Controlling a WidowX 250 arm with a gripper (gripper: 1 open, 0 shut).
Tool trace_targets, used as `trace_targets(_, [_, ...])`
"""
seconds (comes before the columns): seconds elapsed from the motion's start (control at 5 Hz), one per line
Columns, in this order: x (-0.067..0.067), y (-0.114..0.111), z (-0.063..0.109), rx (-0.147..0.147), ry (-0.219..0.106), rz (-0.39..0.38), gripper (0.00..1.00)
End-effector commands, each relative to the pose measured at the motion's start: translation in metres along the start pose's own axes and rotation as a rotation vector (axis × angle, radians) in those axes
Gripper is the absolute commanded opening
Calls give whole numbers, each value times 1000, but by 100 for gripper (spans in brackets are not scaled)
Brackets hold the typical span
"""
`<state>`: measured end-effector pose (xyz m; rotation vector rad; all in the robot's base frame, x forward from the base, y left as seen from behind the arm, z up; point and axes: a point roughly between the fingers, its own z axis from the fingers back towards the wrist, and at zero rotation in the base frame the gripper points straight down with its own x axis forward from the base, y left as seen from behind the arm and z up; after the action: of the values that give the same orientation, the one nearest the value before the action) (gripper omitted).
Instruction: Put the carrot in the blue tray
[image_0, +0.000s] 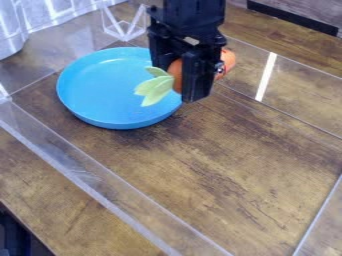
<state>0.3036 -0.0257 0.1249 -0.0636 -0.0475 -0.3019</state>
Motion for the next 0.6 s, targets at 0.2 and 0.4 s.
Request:
trace_targets(0.2, [10,-3,17,25,-47,-29,0])
trace_targets(0.4, [12,-3,19,31,-45,-35,0])
